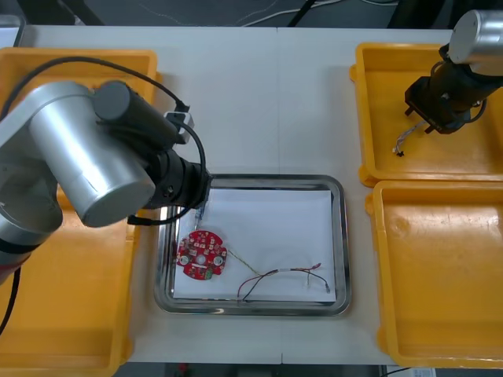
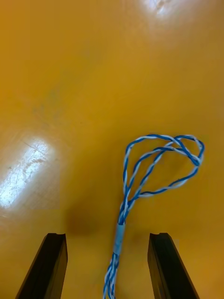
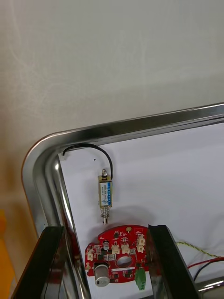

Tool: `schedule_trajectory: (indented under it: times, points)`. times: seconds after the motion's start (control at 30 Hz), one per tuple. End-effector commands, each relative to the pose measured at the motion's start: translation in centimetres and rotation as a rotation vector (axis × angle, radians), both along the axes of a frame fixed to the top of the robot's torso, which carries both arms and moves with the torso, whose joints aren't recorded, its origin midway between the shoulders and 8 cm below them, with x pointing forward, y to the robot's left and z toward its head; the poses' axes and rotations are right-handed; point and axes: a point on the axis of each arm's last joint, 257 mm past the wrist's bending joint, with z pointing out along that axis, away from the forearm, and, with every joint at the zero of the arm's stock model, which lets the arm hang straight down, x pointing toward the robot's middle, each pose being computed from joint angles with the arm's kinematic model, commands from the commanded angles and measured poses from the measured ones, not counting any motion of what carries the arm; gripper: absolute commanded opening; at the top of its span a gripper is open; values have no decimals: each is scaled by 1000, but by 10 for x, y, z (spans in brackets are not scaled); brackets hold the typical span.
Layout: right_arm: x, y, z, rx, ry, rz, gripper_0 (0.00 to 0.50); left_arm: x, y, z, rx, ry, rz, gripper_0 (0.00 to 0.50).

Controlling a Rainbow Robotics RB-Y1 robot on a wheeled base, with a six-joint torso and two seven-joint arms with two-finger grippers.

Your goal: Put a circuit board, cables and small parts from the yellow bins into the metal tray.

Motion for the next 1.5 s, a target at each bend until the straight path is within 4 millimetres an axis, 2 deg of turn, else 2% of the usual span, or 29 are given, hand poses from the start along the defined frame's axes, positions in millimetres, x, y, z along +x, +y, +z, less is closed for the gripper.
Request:
schedule_trajectory:
  times: [0.03, 0.23, 0.43, 0.47, 0.5, 0.57, 0.6, 0.67, 0.73, 1.0, 1.37, 1.5]
  points:
    - [18, 16, 27, 20, -60, 6, 500, 10, 21, 52, 62, -60, -68, 500]
    - [17, 16, 22, 13, -54, 7, 500, 10, 54, 73, 73, 15, -33, 500]
    - [17, 16, 21, 14, -53, 7, 500, 33, 88, 91, 84, 18, 28, 500]
    - [17, 16, 21, 12, -53, 8, 435, 38, 95, 93, 88, 20, 50, 500]
    - [17, 16, 21, 11, -52, 9, 295, 44, 101, 94, 99, 24, 63, 500]
    - [17, 16, 22, 9, -55, 12, 149, 54, 111, 95, 110, 30, 87, 500]
    - [18, 16, 22, 8, -58, 13, 97, 60, 118, 97, 116, 29, 103, 500]
    - [19, 16, 23, 8, -63, 16, 35, 69, 129, 102, 127, 28, 127, 500]
    - [20, 16, 24, 5, -66, 18, 0, 76, 137, 107, 127, 24, 155, 500]
    - [22, 9, 34, -17, -79, 31, 0, 103, 177, 131, 131, 17, 264, 500]
    - [8, -11, 113, -117, -87, 84, 0, 149, 229, 150, 111, -42, 382, 500]
    - [2, -18, 134, -117, -98, 93, 0, 161, 236, 153, 78, -59, 393, 500]
